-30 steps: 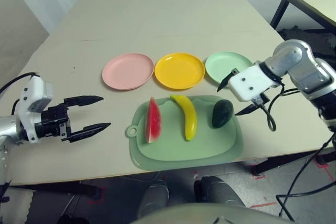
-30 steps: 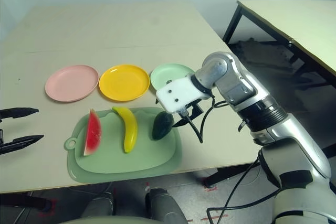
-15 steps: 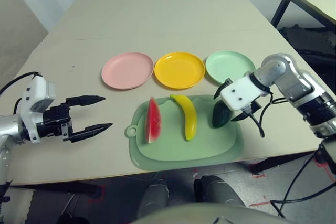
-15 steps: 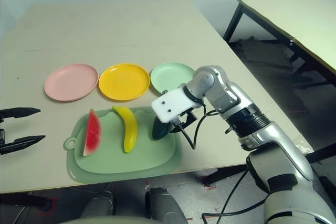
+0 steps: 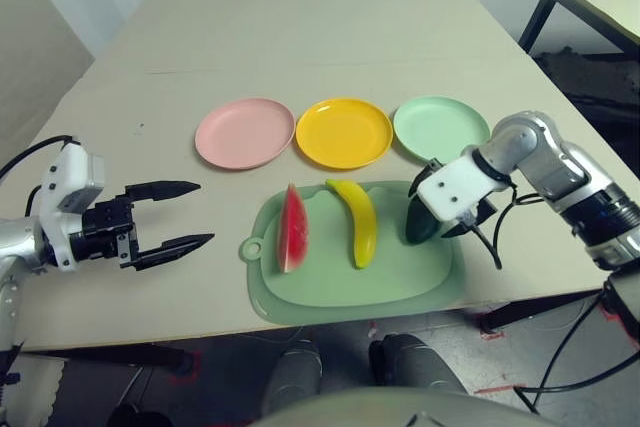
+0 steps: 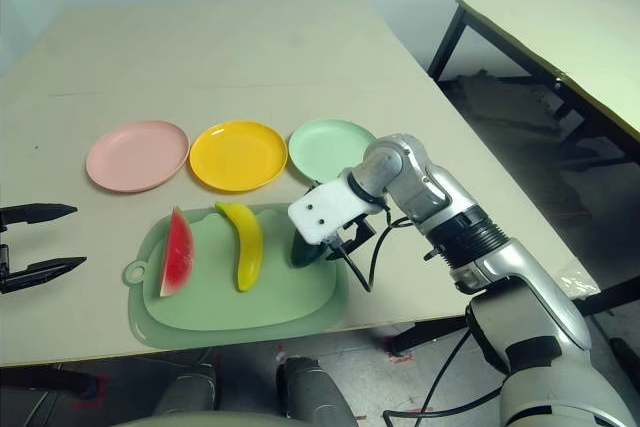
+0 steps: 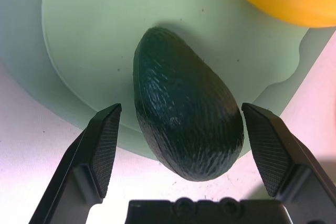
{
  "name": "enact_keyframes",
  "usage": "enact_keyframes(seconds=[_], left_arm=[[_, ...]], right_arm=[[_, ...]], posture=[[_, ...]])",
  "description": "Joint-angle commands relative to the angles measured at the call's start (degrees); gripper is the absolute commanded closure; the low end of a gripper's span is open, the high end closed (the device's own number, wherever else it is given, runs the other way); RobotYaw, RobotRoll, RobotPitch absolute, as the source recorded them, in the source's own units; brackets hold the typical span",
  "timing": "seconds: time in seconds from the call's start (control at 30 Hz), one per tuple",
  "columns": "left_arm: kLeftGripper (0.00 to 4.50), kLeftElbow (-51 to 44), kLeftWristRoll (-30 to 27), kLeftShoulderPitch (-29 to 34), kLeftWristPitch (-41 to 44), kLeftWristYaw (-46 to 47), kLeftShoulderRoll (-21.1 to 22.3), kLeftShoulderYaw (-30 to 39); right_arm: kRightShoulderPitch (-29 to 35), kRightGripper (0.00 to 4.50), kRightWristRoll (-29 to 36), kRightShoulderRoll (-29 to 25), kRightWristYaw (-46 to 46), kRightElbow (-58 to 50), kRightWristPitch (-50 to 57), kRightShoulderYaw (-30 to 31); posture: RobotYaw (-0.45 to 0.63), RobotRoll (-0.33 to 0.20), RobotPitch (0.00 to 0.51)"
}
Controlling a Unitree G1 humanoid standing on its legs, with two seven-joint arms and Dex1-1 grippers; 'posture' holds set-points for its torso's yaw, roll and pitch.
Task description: Place the fruits into color-matched plates.
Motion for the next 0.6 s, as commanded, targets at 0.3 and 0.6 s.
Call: enact_keyframes(seconds=[0.3,0.6], left_arm=[[0.00,-0.3,0.9,0.4,-0.5,-0.2,0.9,-0.3],[0.00,0.4,1.0,-0.3,-0.6,-0.1,0.8,-0.8]], right_arm=[[0.4,1.47,-0.2,0.1,1.7,-0.7,1.3,0.1],[-5.9,1.47,1.0,1.3,1.7,4.6,4.4,-1.3]], posture=[[0.02,0.000,0.103],[0.01,0.000,0.099]])
